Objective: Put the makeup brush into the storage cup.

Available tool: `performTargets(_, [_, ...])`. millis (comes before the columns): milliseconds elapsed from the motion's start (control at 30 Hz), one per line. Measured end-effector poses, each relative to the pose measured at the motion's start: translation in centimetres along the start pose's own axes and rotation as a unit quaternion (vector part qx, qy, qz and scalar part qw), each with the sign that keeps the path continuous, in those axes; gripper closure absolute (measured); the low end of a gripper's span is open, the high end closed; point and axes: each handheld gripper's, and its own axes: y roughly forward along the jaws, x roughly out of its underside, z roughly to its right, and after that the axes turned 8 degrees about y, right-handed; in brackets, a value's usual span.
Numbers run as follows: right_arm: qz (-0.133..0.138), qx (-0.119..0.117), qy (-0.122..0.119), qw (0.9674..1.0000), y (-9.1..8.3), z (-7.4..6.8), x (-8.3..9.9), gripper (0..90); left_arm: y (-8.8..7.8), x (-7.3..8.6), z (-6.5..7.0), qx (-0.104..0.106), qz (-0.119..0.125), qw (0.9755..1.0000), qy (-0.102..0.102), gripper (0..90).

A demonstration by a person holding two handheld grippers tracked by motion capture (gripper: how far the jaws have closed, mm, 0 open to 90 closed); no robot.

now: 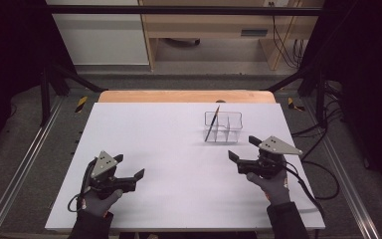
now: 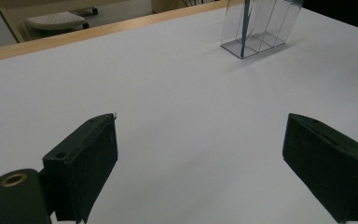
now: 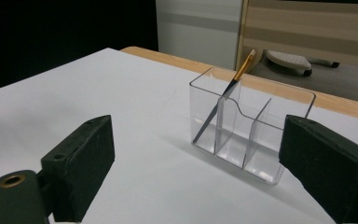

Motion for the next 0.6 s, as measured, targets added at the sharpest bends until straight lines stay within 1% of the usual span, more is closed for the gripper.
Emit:
performTargets(100, [-0.003,0.005,0.0,1.0,-0.5,0.1,0.4,8.0,0.0,0.0,0.0,0.0,0.0,1.0,0.0,9.3])
performTargets(167, [0.0,0.005,0.001,1.0,-0.9,0.2,0.7,7.4,0.0,0.1,-0.1,-0.001,0.0,1.0,-0.001,9.1])
performTargets(433, [-0.008,0.006,-0.001,0.9999,-1.9,0.6,2.0,5.3,0.1,0.3,-0.2,-0.001,0.001,1.0,-0.001,8.7])
performTargets(600, [-0.009,0.008,0.004,0.9999,-2.4,0.8,2.6,5.1,0.1,0.3,-0.2,-0.001,-0.001,1.0,0.002,8.2])
